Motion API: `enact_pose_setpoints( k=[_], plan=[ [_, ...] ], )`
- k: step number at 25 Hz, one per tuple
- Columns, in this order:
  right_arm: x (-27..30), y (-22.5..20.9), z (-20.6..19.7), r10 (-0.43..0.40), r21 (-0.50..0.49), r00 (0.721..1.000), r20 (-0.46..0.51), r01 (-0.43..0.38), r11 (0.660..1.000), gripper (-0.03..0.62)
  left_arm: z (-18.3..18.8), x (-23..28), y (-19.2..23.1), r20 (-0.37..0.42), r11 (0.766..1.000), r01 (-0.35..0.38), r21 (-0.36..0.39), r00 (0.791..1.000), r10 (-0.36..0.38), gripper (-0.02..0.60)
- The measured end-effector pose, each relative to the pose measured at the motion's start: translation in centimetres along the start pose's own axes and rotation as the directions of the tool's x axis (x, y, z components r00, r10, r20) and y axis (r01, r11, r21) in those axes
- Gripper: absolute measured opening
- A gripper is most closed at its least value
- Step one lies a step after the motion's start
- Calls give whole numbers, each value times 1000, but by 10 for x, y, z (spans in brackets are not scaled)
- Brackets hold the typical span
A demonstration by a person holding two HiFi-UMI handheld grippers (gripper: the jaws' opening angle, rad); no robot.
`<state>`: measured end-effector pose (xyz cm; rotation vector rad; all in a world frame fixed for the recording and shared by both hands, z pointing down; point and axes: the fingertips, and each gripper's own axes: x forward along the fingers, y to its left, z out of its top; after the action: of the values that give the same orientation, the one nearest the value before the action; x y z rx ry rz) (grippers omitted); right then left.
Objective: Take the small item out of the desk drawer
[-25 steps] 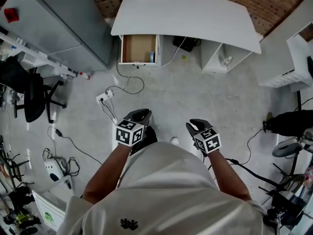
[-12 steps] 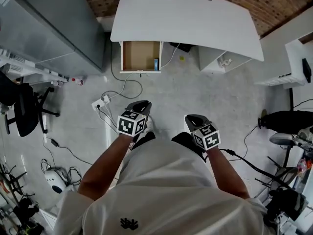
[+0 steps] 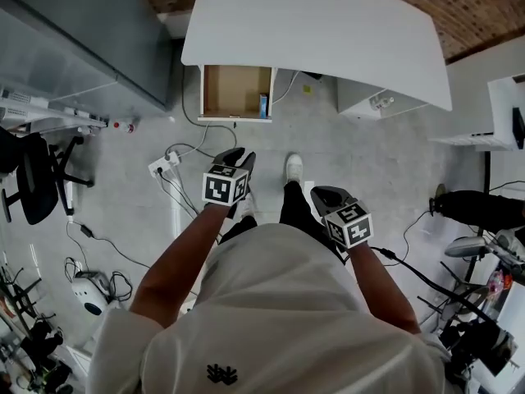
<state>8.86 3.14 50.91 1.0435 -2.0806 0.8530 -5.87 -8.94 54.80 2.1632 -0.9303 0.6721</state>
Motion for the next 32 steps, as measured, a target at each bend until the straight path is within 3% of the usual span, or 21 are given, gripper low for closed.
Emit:
enact_pose_setpoints(
  k=[6,11,18,28,32],
  plan=[
    [16,-83,29,51,-26,998,-31,-52,998,37,26,86,16,-58,994,-95,-60,994,91,112],
    [36,-154,53,87,-33,994,-70,-89,995,37,47,164,48,-118,983,-171,-69,980,162,114],
    [60,-232,45,124,-3,981,-150,-126,992,37,56,262,94,-205,954,-274,-117,947,247,133],
    [80,-310,45,143,37,965,-220,-138,990,37,48,351,149,-301,905,-398,-151,890,341,172],
    [83,-319,42,160,55,958,-237,-151,987,37,42,373,156,-313,907,-396,-144,887,338,173]
  ],
)
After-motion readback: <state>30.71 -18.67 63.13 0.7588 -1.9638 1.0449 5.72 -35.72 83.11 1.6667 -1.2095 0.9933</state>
